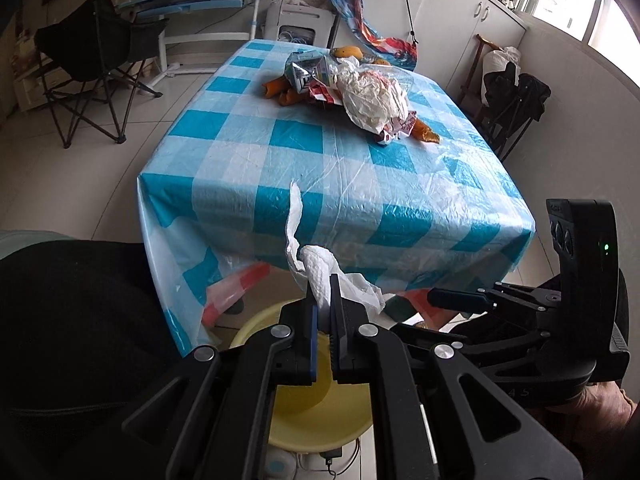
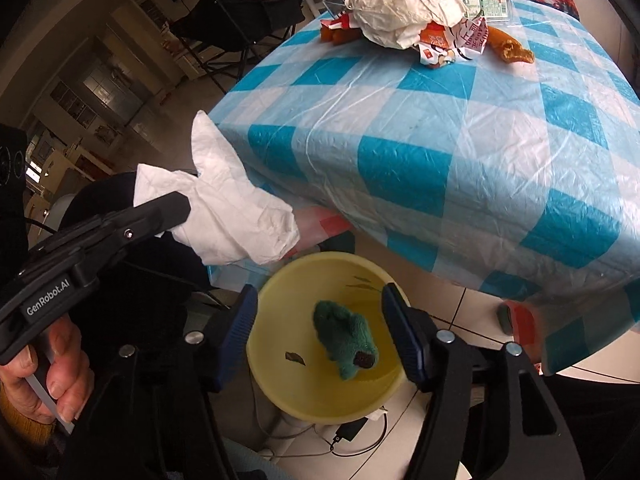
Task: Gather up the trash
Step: 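Lower the white tissue into the yellow bucket and open the left gripper, then move both grippers back over the table toward the remaining trash, then grasp the crumpled white plastic bag with the left gripper while the right gripper grasps the orange carrot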
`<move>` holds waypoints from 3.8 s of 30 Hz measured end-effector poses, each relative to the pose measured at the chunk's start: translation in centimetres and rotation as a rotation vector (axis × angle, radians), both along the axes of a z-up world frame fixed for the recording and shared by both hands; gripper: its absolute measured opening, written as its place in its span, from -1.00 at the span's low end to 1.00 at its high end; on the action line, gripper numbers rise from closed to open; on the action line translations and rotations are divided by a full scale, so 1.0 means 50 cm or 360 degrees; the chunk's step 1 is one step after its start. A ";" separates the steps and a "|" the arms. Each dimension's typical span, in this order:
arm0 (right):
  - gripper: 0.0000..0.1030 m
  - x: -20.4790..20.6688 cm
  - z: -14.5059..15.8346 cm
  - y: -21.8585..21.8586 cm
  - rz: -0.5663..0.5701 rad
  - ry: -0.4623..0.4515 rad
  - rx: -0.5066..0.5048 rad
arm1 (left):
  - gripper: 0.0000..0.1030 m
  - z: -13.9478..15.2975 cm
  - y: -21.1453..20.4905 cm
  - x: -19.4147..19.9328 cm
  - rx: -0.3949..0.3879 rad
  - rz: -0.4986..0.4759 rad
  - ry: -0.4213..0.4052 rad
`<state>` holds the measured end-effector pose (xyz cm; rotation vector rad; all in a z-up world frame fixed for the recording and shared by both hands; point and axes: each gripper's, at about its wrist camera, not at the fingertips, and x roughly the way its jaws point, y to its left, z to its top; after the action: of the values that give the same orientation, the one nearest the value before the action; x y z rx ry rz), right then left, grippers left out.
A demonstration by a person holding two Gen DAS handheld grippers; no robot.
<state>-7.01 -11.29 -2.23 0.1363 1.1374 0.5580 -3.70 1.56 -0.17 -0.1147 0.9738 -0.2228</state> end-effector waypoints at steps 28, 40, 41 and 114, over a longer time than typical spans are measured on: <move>0.57 0.028 0.126 -0.167 -0.0538 -0.0260 0.0482 | 0.10 0.021 -0.050 -0.074 0.0137 -0.0168 0.0205; 0.59 0.023 0.091 -0.156 -0.0535 -0.0200 0.0361 | 0.20 0.011 -0.010 -0.051 -0.0009 -0.0100 0.0202; 0.60 0.022 0.085 -0.157 -0.0541 -0.0190 0.0346 | 0.20 0.007 -0.010 -0.050 -0.0017 -0.0104 0.0208; 0.73 0.342 0.072 -0.181 -0.0454 -0.0381 -0.0403 | 0.78 0.026 -0.208 0.385 0.0342 -0.0246 -0.0366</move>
<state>10.06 -20.36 1.36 0.0108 0.9256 0.1684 15.56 -8.85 1.11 0.1802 0.7722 -0.2656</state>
